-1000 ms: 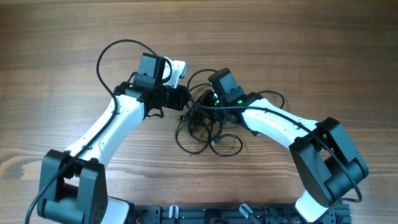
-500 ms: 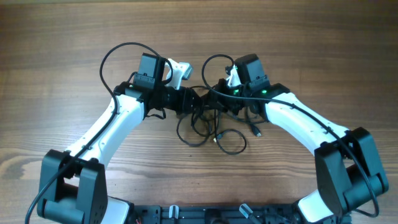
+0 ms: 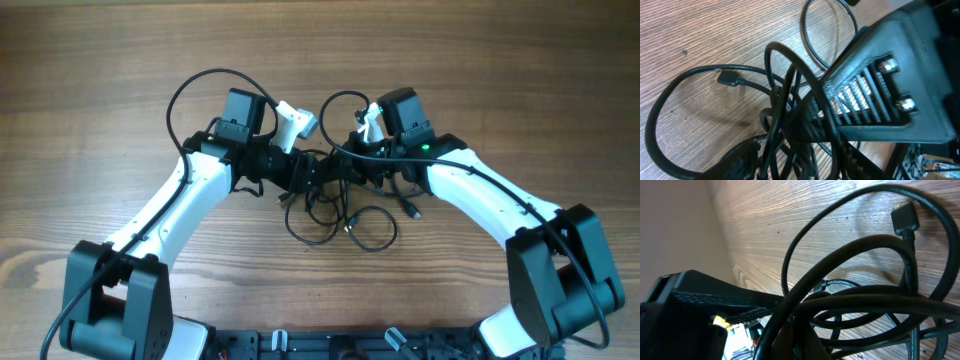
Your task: Untangle cables
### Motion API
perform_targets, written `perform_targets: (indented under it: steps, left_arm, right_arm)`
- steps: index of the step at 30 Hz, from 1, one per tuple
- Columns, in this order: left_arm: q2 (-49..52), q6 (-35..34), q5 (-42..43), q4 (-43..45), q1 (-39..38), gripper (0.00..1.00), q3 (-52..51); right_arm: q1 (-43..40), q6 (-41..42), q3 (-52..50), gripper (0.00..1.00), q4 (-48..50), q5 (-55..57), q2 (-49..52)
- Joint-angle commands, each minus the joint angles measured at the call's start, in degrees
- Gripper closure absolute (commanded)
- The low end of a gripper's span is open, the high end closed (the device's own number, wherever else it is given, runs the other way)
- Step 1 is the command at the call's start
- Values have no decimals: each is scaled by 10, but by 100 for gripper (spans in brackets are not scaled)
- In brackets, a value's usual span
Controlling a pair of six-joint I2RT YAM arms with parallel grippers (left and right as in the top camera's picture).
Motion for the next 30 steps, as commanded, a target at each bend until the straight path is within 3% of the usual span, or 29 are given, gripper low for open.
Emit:
perform_targets:
  steps: [1,11,15,20,23,26,27,30]
  left_arm:
    - [-5,9,-37,3,1,52,-2]
    - [16,-24,-81,14,2,90,-2]
    - [29,-63,-120,26,2,96,-2]
    - [30,-62,-93,27,4,96,-2]
    - [30,-63,-88,27,5,75,-2]
    - [30,-63,-87,27,5,42,-1]
    - [30,-63,-84,28,5,38,0]
    - [27,-63,-66,27,5,38,2]
  right_arm:
    - [2,-12,0,96,17,-74,-12]
    - [-3,-64,0,96,37,-139,-12]
    - [-10,-104,0,96,12,-141,-12]
    - [-11,-116,0,96,-9,-104,-12]
    - [-17,-115,0,95,-19,-71,-12]
    - [-17,-116,0,95,-31,-40,-12]
    - [-17,-116,0,95,-31,-39,-12]
    - [-16,-116,0,95,-32,-19,-12]
